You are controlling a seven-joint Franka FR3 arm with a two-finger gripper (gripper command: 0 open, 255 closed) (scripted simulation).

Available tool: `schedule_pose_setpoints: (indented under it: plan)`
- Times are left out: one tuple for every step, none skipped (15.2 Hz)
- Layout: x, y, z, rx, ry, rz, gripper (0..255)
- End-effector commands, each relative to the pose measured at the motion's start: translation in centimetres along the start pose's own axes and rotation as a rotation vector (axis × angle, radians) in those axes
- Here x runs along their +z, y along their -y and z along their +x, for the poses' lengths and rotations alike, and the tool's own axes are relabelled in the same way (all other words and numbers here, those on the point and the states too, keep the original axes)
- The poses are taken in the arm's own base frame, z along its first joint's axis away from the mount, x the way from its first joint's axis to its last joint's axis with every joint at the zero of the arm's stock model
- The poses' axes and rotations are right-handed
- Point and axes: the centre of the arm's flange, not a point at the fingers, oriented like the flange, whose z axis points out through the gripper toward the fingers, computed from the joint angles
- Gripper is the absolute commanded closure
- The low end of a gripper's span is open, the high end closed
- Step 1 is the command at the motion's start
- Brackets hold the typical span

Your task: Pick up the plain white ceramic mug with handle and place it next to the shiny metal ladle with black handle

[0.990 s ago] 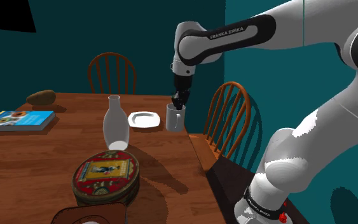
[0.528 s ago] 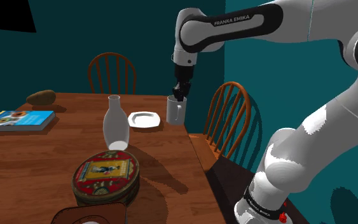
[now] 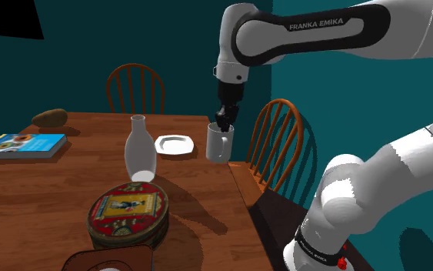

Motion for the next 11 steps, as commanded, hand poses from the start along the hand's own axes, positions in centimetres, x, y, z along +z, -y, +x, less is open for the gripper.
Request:
schedule_pose_setpoints:
  plan:
    - [0.3,1.8,-2.1,0.001,0.001,0.0,255]
    - [0.4,2.7,-3.0,0.001,0.001,0.0,255]
    - [0.4,3.7,-3.9,0.001,0.001,0.0,255]
    - [0.5,4.6,-4.8,0.001,0.001,0.0,255]
    - [0.6,5.6,-5.7,0.001,0.001,0.0,255]
    - [0.6,6.5,-6.7,0.001,0.001,0.0,255]
    - [0.7,7.5,-7.6,0.001,0.001,0.0,255]
    - [0.8,8.4,-8.5,0.001,0.001,0.0,255]
    - [0.8,9.3,-9.4,0.001,0.001,0.0,255]
    - [0.9,10.3,-10.3,0.001,0.001,0.0,255]
    - [0.9,11.2,-11.2,0.001,0.001,0.0,255]
